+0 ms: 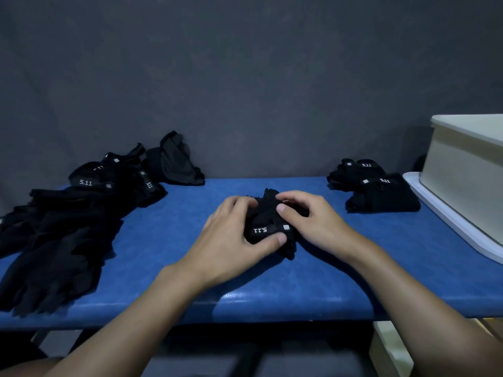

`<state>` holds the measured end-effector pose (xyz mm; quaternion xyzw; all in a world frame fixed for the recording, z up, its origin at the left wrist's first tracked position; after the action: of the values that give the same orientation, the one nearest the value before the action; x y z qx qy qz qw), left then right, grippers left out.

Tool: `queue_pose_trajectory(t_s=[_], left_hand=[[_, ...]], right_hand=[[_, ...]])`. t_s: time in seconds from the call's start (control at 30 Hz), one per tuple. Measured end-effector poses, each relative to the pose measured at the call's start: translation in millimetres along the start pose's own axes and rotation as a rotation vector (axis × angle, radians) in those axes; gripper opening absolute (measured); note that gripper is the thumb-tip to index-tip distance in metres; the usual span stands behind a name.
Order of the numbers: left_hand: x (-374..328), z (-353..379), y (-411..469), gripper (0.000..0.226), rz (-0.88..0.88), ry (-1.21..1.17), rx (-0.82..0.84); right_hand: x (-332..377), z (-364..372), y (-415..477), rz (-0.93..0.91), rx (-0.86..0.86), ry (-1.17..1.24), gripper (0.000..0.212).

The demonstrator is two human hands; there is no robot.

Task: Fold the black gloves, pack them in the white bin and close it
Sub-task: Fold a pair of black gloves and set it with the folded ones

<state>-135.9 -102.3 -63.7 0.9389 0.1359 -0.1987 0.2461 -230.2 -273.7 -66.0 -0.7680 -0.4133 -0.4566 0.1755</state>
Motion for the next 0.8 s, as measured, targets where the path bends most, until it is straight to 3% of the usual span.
queue_pose_trajectory(t_s=[0.13, 0.33, 0.5, 0.7, 0.8], left_hand=[[13, -6, 1, 0.076, -0.147, -0.187, 0.058], [13, -7, -2, 0.058, -0.151, -0.104, 0.093], [13, -6, -4, 0.082, -0.161, 0.01, 0.174], [9, -4, -6, 0.07, -0.09, 0.208, 0.312], [10, -3, -6, 0.075, -0.07, 0.257, 0.346]], right_hand=[[3, 1, -1, -0.032, 0.017, -0.036, 0.032], [4, 3, 3, -0.119, 0.066, 0.021, 0.036], [-1, 8, 7, -0.049, 0.087, -0.035, 0.035], [1, 6, 3, -0.09, -0.028, -0.134, 0.034], [6, 2, -6, -0.135, 0.058, -0.13, 0.033]])
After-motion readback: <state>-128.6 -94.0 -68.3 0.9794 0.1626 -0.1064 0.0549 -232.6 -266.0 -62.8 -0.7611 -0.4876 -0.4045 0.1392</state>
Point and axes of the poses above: each hand's wrist, its own y-axis towards the middle knuckle, its own z-axis out of the palm, x = y × z, the point moved 1 cm from there along y, towards the middle knuckle, and after that the axes turned 12 degrees about z, right-handed, at the moved point
